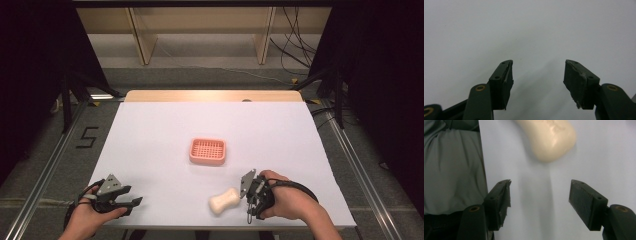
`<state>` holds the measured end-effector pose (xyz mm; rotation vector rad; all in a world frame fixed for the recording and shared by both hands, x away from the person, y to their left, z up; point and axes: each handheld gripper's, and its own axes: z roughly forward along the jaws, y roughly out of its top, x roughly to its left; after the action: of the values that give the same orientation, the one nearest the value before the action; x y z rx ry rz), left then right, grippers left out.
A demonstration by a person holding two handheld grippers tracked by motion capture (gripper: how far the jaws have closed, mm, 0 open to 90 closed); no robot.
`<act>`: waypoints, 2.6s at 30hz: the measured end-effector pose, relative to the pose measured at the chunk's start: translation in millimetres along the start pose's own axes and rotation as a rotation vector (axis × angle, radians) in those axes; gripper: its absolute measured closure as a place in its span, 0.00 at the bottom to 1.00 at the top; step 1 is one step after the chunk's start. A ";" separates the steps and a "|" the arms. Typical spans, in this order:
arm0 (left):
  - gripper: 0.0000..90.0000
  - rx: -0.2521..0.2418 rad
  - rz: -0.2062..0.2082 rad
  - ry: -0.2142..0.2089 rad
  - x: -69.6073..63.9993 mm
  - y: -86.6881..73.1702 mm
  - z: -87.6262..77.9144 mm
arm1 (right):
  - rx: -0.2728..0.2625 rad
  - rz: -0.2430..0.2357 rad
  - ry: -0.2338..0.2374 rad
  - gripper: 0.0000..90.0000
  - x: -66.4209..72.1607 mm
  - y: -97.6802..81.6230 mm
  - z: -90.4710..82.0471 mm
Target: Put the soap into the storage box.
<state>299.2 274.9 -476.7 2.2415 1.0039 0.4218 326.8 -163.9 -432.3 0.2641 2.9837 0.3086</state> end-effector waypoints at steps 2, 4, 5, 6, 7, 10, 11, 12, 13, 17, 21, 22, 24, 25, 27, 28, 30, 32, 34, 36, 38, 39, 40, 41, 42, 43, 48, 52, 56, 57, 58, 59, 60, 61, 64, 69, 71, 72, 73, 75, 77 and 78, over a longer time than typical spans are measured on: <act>0.44 0.009 0.008 -0.008 1.2 0.1 -1.3 | -0.006 -0.019 0.004 0.37 -1.9 5.8 -1.0; 0.44 0.010 -0.009 -0.013 1.1 -0.6 -0.6 | -0.002 -0.073 0.007 0.37 -6.2 11.7 -1.4; 0.44 0.006 -0.010 -0.012 1.4 -0.9 -0.2 | 0.017 -0.045 0.010 0.38 -6.0 16.7 -2.5; 0.44 0.004 -0.011 -0.015 1.3 -1.0 -0.5 | 0.017 -0.045 0.010 0.38 -6.0 16.7 -2.5; 0.44 0.010 0.006 -0.004 1.9 -0.3 -1.3 | 0.026 -0.074 0.003 0.38 -8.8 19.1 -3.0; 0.44 -0.016 -0.018 -0.009 0.3 -0.2 -0.4 | 0.000 -0.154 0.018 0.38 -14.7 28.1 -0.8; 0.44 -0.018 -0.015 -0.011 0.5 -0.3 -0.5 | 0.004 -0.185 0.019 0.38 -16.6 33.4 0.1; 0.44 -0.018 -0.015 -0.011 0.5 -0.3 -0.5 | 0.004 -0.185 0.019 0.38 -16.6 33.4 0.1; 0.44 -0.018 -0.016 -0.011 0.4 -0.3 -0.4 | 0.012 -0.168 0.020 0.38 -15.3 37.6 0.5; 0.44 -0.019 -0.016 -0.012 0.4 -0.3 -0.4 | 0.016 -0.187 0.031 0.37 -15.7 45.1 3.4; 0.44 -0.020 -0.035 -0.021 -0.6 -0.5 0.3 | 0.027 -0.213 0.035 0.37 -17.8 51.2 6.9; 0.44 -0.020 -0.034 -0.021 -0.6 -0.6 0.3 | 0.027 -0.213 0.035 0.37 -17.8 51.2 6.9; 0.44 -0.022 -0.033 -0.018 -0.5 -0.5 0.2 | 0.031 -0.214 0.038 0.37 -17.6 53.8 7.6; 0.44 -0.019 -0.015 -0.013 0.5 0.0 -0.6 | 0.021 -0.200 0.047 0.36 -15.7 55.6 9.2; 0.44 -0.014 -0.009 -0.014 1.0 0.0 -0.9 | 0.039 -0.226 0.043 0.36 -17.0 59.4 9.8; 0.44 -0.019 -0.016 -0.014 0.4 -0.1 -0.5 | 0.031 -0.255 0.051 0.36 -18.4 61.5 11.1; 0.44 -0.019 -0.015 -0.015 0.5 -0.1 -0.6 | 0.036 -0.216 0.064 0.36 -15.3 63.7 12.7; 0.44 -0.012 -0.009 -0.017 1.2 0.1 -1.3 | 0.050 -0.237 0.061 0.36 -16.4 66.5 14.1; 0.44 -0.016 -0.013 -0.020 1.2 0.0 -1.3 | 0.042 -0.230 0.077 0.36 -15.3 69.0 16.4; 0.44 -0.019 -0.013 -0.019 1.2 -0.1 -1.0 | 0.062 -0.249 0.066 0.36 -15.4 71.3 17.3; 0.44 -0.012 -0.011 -0.015 1.2 0.1 -1.2 | 0.035 -0.296 0.100 0.36 -16.4 74.5 21.5; 0.44 -0.011 -0.010 -0.017 1.4 0.2 -1.3 | 0.069 -0.265 0.085 0.36 -15.0 73.9 20.4; 0.44 -0.013 -0.013 -0.021 1.3 0.2 -1.2 | 0.067 -0.250 0.101 0.36 -12.8 74.7 21.7; 0.44 -0.017 -0.013 -0.021 1.3 0.1 -1.0 | 0.042 -0.316 0.091 0.36 -16.7 76.6 25.0; 0.44 -0.012 -0.012 -0.020 1.3 0.3 -1.4 | 0.083 -0.279 0.089 0.36 -14.8 75.8 23.3; 0.44 -0.013 -0.013 -0.021 1.3 0.2 -1.2 | 0.085 -0.261 0.087 0.36 -12.8 76.2 23.6; 0.44 -0.008 -0.009 -0.021 1.3 0.3 -1.2 | 0.094 -0.279 0.094 0.37 -13.0 78.5 26.1; 0.44 -0.013 -0.009 -0.019 1.2 0.2 -1.1 | 0.066 -0.325 0.116 0.37 -14.6 80.9 30.9; 0.44 -0.012 -0.009 -0.018 1.1 0.2 -1.0 | 0.105 -0.293 0.105 0.37 -12.8 80.4 31.2; 0.44 -0.013 -0.008 -0.018 1.1 0.2 -0.9 | 0.106 -0.267 0.121 0.38 -10.3 80.4 31.9; 0.44 -0.013 -0.008 -0.018 1.1 0.2 -1.0 | 0.107 -0.258 0.137 0.38 -10.7 80.7 32.9; 0.44 -0.013 -0.008 -0.018 1.1 0.2 -1.0 | 0.105 -0.272 0.127 0.38 -11.2 80.9 34.3; 0.44 -0.013 -0.008 -0.018 1.1 0.2 -1.0 | 0.110 -0.268 0.129 0.38 -10.4 81.2 34.4; 0.44 -0.013 -0.008 -0.018 1.1 0.2 -1.0 | 0.114 -0.270 0.125 0.39 -10.3 81.5 35.0; 0.44 -0.014 -0.010 -0.019 1.2 0.2 -1.1 | 0.120 -0.284 0.119 0.39 -11.2 82.7 37.7; 0.44 -0.007 -0.009 -0.020 1.5 0.4 -1.4 | 0.125 -0.315 0.130 0.42 -12.9 84.5 41.8; 0.44 -0.008 -0.007 -0.021 1.5 0.4 -1.4 | 0.133 -0.278 0.145 0.44 -9.9 84.7 41.8; 0.44 -0.012 -0.008 -0.020 1.5 0.3 -1.2 | 0.131 -0.276 0.151 0.45 -9.8 84.9 41.6; 0.44 -0.008 -0.006 -0.019 1.5 0.5 -1.5 | 0.131 -0.283 0.155 0.46 -10.4 85.4 41.6; 0.44 -0.009 -0.008 -0.020 1.4 0.4 -1.4 | 0.133 -0.281 0.156 0.47 -10.3 85.7 42.2; 0.44 -0.013 -0.007 -0.019 1.4 0.3 -1.3 | 0.124 -0.310 0.150 0.48 -13.5 86.0 44.5; 0.44 -0.009 -0.006 -0.020 1.6 0.5 -1.5 | 0.123 -0.303 0.150 0.49 -12.6 86.6 44.1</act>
<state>299.7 276.4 -475.2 2.2299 0.9958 0.3999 359.4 -74.4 -455.2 -0.2089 3.1317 0.1152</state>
